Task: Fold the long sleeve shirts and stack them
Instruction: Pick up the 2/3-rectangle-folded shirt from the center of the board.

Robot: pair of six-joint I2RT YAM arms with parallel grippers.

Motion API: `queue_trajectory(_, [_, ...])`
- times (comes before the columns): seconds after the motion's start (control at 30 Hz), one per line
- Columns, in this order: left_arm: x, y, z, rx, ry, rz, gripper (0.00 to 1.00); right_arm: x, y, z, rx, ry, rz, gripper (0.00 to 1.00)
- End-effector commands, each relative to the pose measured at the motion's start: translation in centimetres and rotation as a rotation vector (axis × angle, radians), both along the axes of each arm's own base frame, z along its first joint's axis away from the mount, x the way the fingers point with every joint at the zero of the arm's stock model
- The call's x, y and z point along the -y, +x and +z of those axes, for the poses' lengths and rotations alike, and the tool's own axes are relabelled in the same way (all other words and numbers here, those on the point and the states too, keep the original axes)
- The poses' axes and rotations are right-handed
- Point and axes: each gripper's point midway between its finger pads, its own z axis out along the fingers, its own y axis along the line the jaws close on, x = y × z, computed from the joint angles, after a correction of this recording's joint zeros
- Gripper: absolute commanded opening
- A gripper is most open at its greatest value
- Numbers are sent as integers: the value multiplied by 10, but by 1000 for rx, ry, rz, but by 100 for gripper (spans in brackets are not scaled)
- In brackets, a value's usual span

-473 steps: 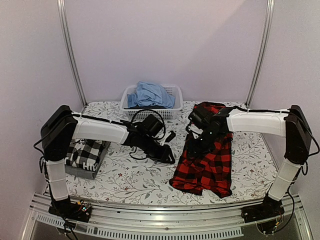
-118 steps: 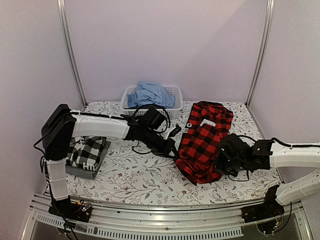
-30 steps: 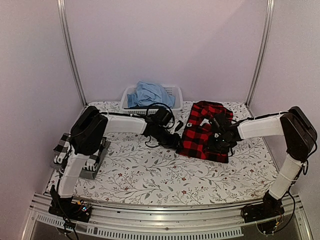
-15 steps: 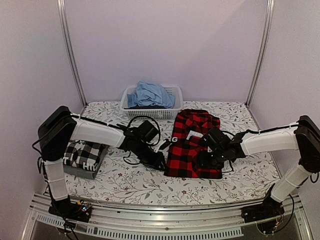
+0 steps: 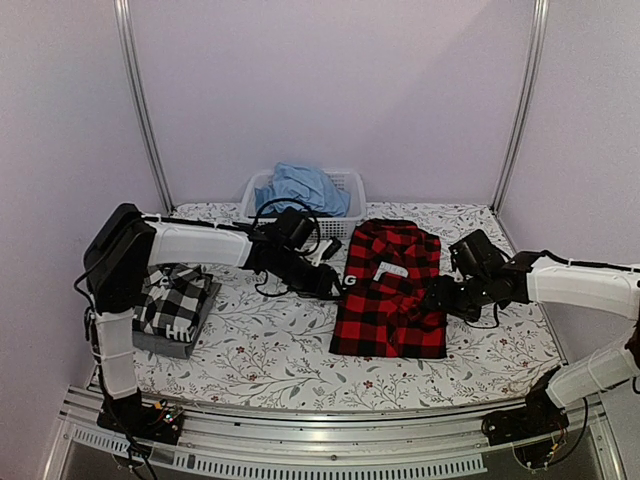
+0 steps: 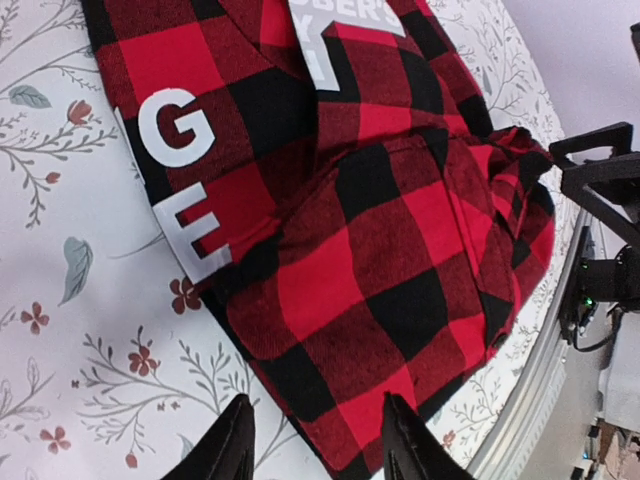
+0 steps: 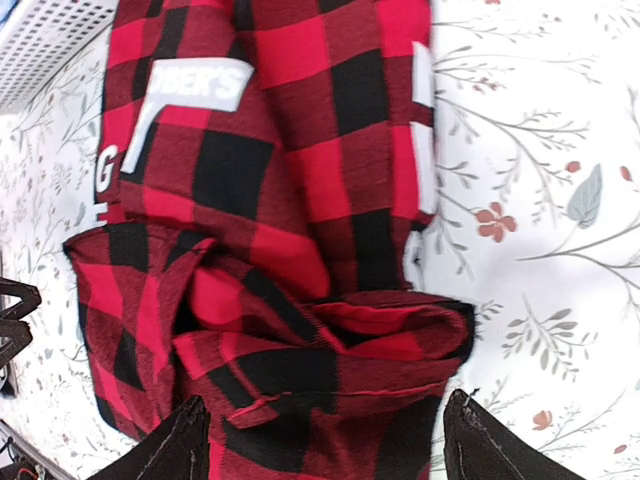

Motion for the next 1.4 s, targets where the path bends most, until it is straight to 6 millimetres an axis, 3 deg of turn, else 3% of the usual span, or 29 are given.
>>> queue_trajectory(0.0, [8, 18, -18, -14, 0, -7, 44, 37, -6, -20, -35, -59, -66, 79])
queue_trajectory(0.23, [27, 38, -30, -11, -5, -10, 46, 26, 14, -19, 24, 16, -27, 75])
queue_trajectory(0.4, [35, 50, -35, -11, -1, 7, 41, 16, 26, -30, 18, 7, 2, 64])
queue_trajectory(0.53, [36, 52, -26, 5, -15, 10, 35, 16, 33, -31, 24, -10, 2, 51])
queue_trajectory(0.8, [39, 44, -5, 23, -62, -36, 1, 12, 39, -19, 32, -29, 29, 11])
queue_trajectory(0.87, [41, 37, 9, 31, -97, -67, 0, 10, 35, -12, 28, -32, 48, 4])
queue_trajectory(1.0, [38, 13, 45, 29, -177, -147, 0, -5, 16, 16, 50, -31, 122, 0])
queue_trajectory(1.13, [29, -35, 72, -19, -247, -277, 0, -27, -29, 32, 19, 24, 245, 0])
queue_trajectory(1.27, [10, -102, 64, -156, -262, -412, 0, -43, -94, 27, -81, 102, 383, 0])
queue_trajectory(1.37, [-6, -154, 41, -284, -230, -491, 0, -47, -139, 14, -178, 155, 441, 0])
